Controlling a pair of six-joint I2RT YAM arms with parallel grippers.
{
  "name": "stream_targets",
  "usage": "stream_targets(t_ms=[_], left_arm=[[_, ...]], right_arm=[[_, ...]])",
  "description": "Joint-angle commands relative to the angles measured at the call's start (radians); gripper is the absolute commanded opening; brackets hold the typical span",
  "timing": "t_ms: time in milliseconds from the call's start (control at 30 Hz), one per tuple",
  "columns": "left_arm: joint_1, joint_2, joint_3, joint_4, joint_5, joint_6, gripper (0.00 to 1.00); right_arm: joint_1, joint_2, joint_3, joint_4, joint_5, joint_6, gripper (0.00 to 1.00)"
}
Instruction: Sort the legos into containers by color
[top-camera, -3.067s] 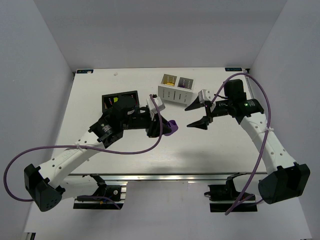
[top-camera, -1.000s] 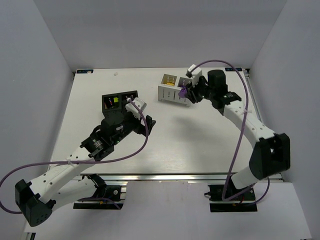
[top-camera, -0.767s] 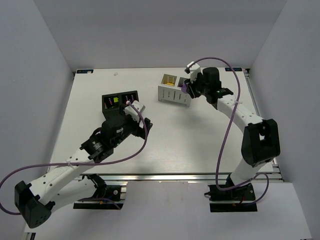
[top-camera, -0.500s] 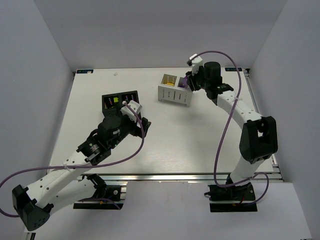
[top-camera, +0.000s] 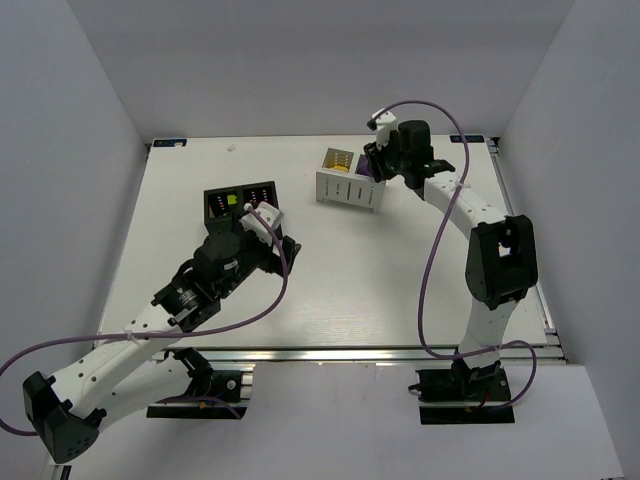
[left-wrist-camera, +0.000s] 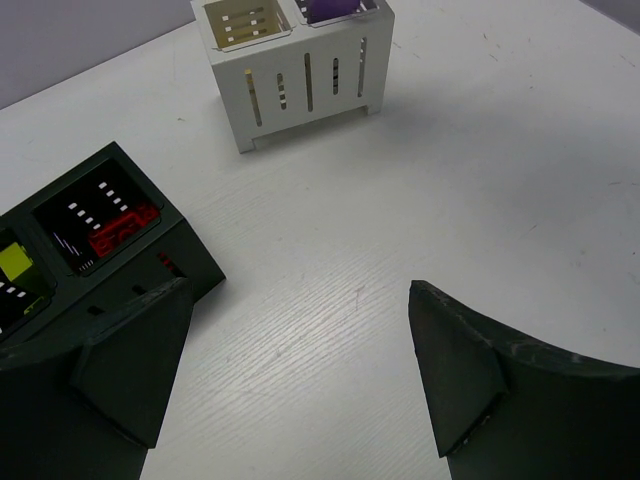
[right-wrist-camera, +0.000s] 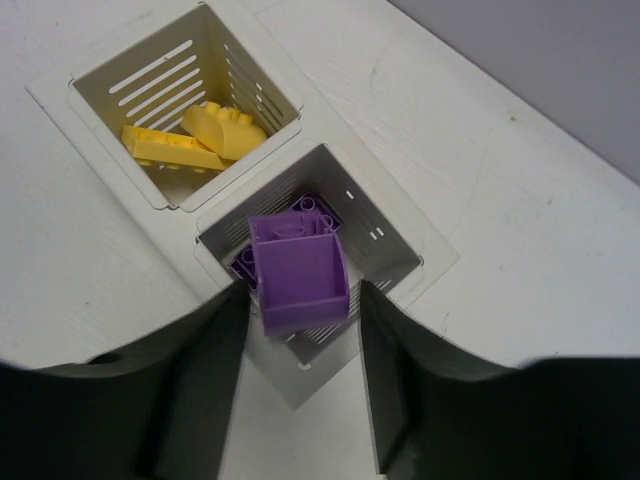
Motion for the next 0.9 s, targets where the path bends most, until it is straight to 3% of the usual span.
stream_targets(t_ms=[0,100,133,167,500,700,767,867], left_arm=[[0.003,-0.026,-0.013,0.014,0.006,0.02,0.98],[0.003,-0.028,-0.012,0.009,0.004,0.023,0.98],[0.003,-0.029,-0.013,0.012,0.0,0.02,0.98],[0.003,-0.031,-0.013,0.008,-0.002,0.02,0.98],[0.003,-0.005,-0.001,0.003,0.018,-0.032,0.98],[0.003,0.046,0.008,-0.006,0.044,-0.032,0.98],[0.003,0.044,0.003,-0.002,0.047,-0.029,0.98],[0.003,0.043,-0.003,0.005,0.044,-0.026,0.98]], right_arm=[[-0.013,-0.019,0.05,-0.001,-0.023,0.007,0.6],[-0.016,-0.046,0.045,-0.014,-0.039,0.011,0.74],[-0.014,-0.077,0.042,-0.017,-0.045,0.016,0.84],[-0.02,-0.095,0.034,-0.015,-0.056,0.022,0.86],[-0.03,-0.521,-0.192,-0.173,-0.203,0.165,0.89],[-0.026,-0.917,-0.488,-0.196,-0.159,0.249,0.89],[-0.028,-0.997,-0.58,-0.176,-0.117,0.246,0.89],[-0.031,-1.051,-0.584,-0.247,-0.089,0.271,0.89]])
